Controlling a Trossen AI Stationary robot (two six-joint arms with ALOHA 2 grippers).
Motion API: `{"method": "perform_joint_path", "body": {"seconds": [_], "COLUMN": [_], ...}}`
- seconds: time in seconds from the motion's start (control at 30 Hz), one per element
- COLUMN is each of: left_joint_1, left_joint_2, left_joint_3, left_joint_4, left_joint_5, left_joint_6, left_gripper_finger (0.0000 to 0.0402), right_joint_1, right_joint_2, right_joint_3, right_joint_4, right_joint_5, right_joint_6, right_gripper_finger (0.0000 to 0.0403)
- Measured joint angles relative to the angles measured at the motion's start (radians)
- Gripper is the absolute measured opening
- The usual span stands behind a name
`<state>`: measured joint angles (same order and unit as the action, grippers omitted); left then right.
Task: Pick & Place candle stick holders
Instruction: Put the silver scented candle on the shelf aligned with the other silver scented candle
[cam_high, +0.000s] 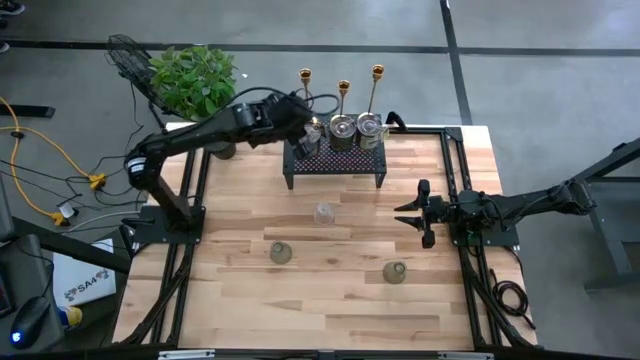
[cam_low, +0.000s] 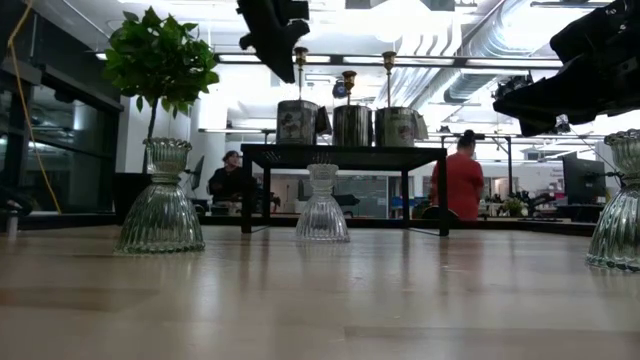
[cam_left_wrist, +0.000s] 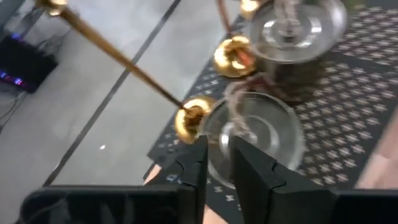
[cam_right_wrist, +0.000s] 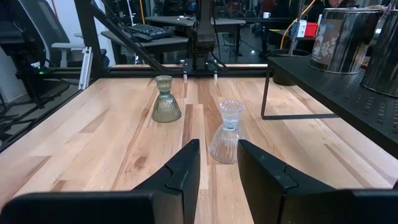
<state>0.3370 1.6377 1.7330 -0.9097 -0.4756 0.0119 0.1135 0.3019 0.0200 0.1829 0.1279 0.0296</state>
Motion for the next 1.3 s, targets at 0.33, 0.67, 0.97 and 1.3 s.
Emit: {"method": "perform_joint_path", "body": {"seconds": [0.33, 0.67, 0.97, 1.3], "left_joint_1": [-0.030, -0.030, -0.029, -0.023], "left_joint_2": [-0.184, -0.396, -0.424, -0.381], "left_joint_3": [-0.325, -0.810, -1.052, -1.075], "left_joint_4": [0.266, 0.811, 1.205, 1.252], "left_joint_5": [0.075, 0.304, 0.422, 0.436], "left_joint_6": [0.011, 0.121, 0.170, 0.158], "left_gripper_finger": [0.0003, 0.0001, 0.0000, 0.0000], "right_joint_1": [0.000, 0.000, 0.000, 0.000], "right_joint_2": [0.000, 0.000, 0.007, 0.008], "right_joint_3": [0.000, 0.000, 0.000, 0.000], "right_joint_4": [0.000, -0.009, -0.014, -0.015], "right_joint_5": [0.000, 0.000, 0.000, 0.000], "right_joint_6": [0.000, 0.000, 0.000, 0.000], "right_gripper_finger": [0.0099, 0.0099, 0.0099, 0.0099]}}
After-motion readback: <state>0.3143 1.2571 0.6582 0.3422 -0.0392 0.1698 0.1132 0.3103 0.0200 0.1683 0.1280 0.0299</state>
